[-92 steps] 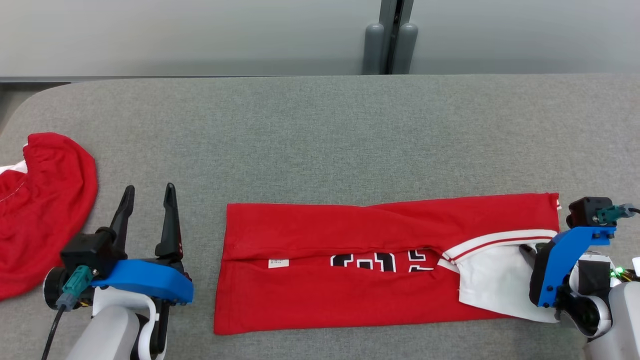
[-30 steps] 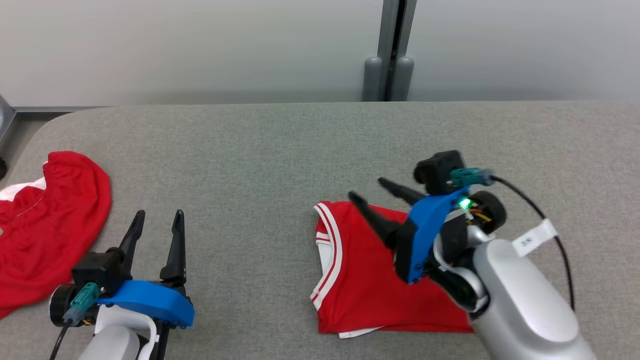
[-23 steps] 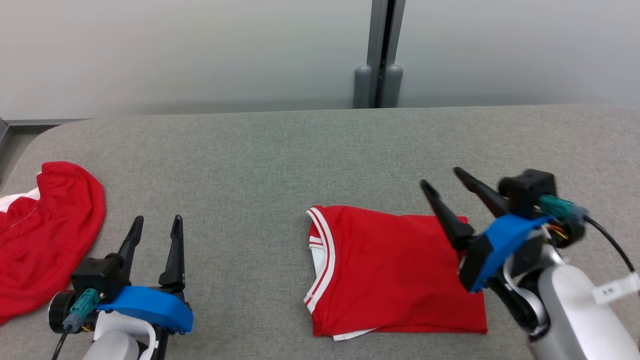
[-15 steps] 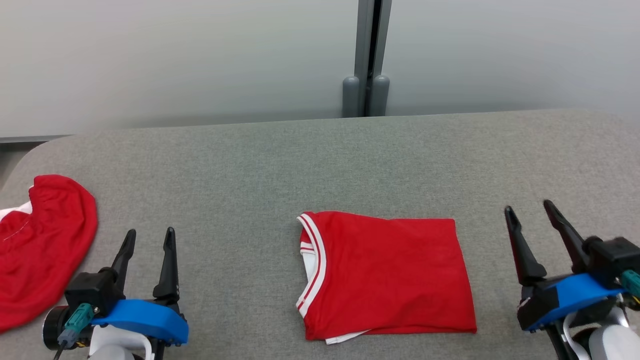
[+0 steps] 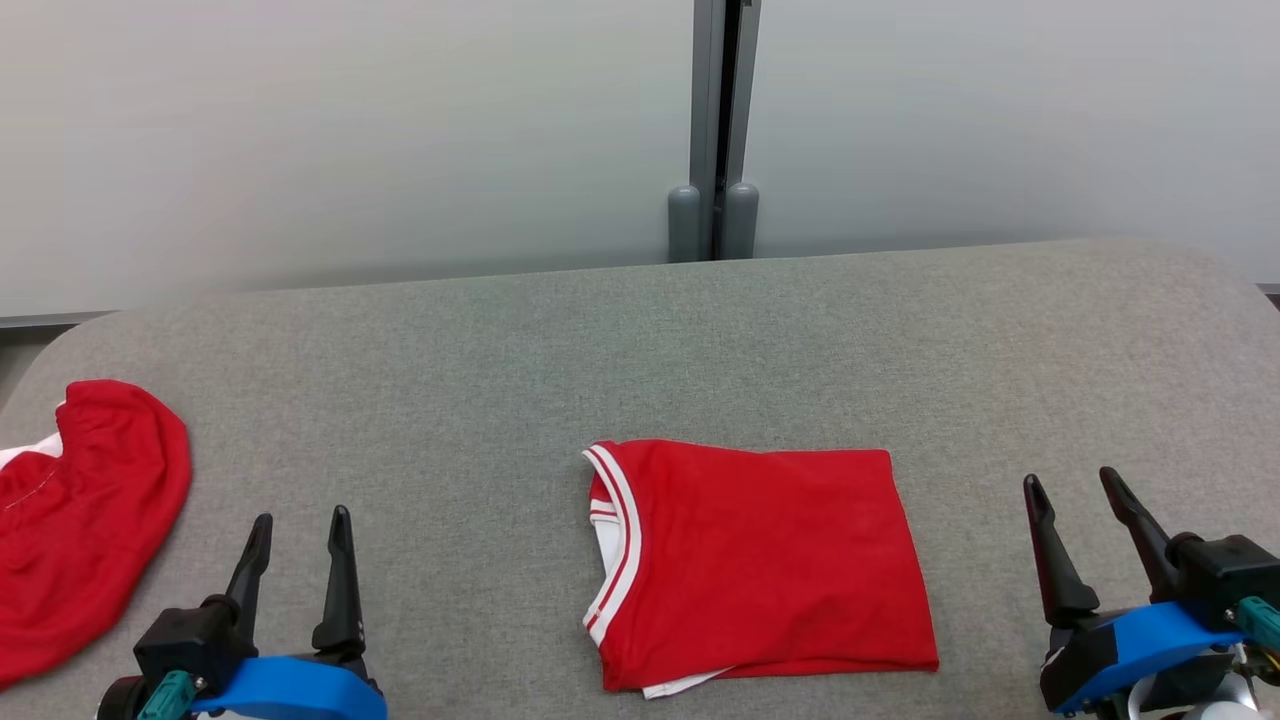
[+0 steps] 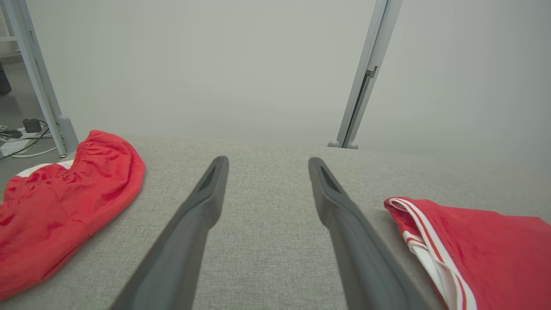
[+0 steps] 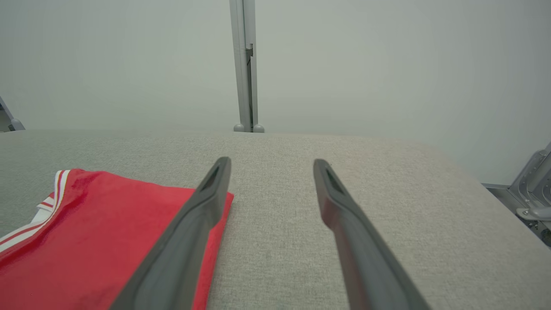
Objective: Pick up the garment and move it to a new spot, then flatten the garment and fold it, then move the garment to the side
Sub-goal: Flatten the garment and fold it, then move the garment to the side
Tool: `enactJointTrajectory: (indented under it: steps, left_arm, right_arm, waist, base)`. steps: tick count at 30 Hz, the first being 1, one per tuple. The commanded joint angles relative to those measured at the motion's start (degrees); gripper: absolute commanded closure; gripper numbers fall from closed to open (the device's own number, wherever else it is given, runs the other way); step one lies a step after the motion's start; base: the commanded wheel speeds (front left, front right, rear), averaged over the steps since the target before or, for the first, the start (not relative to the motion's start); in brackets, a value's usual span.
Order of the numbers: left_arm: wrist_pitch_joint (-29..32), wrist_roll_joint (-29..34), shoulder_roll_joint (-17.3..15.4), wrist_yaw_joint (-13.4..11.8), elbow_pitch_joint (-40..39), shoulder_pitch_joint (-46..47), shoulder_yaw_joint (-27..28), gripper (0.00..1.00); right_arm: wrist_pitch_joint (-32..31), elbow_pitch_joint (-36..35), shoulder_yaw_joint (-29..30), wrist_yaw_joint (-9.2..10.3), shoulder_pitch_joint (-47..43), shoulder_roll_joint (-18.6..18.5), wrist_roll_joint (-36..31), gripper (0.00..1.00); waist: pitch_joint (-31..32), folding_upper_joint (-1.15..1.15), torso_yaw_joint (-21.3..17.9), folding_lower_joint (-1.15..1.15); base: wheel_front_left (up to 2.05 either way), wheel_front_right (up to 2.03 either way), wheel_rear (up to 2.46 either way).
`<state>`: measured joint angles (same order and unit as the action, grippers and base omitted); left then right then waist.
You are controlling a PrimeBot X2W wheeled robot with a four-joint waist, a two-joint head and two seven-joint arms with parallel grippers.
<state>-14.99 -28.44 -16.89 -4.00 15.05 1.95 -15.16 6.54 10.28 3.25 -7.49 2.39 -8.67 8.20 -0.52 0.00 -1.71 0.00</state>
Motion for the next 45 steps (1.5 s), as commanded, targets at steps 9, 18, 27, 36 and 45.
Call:
enactJointTrajectory:
  steps: [9,18,27,36,45]
  left_arm:
    - [-0.3,1.9,1.5,1.5,0.5,-0.9,2.2,0.0]
    - [-0.3,3.1,1.9,2.4,0.8,0.9,3.0,0.0]
    - [-0.3,4.2,1.9,2.9,0.5,4.9,2.6,0.0]
    - [-0.2,4.8,2.2,3.8,2.1,8.8,1.4,0.0]
    - [-0.3,4.8,2.6,4.1,2.4,8.8,2.1,0.0]
  right_arm:
    - [-1.1,0.0,0.0,-0.01,-0.4,1.1,-0.3,0.0]
    - [-5.1,-0.3,-2.0,-0.01,2.1,0.8,0.8,0.0]
    - [-30.7,4.4,-4.3,-0.01,10.6,1.8,5.3,0.0]
    - [-44.3,10.1,-3.7,-0.01,13.3,4.3,3.9,0.0]
    - [-46.7,9.9,-6.5,-0.02,12.1,5.2,3.2,1.0]
  waist:
    - [-0.4,0.0,0.4,0.0]
    - [-2.1,0.0,0.8,0.0]
    - [-6.2,0.0,1.5,0.0]
    - [-8.6,0.0,3.4,0.0]
    - [-9.7,0.0,2.2,0.0]
  base:
    - [0.0,0.0,0.0]
    - [0.0,0.0,0.0]
    - [0.0,0.0,0.0]
    - [0.0,0.0,0.0]
    - [0.0,0.0,0.0]
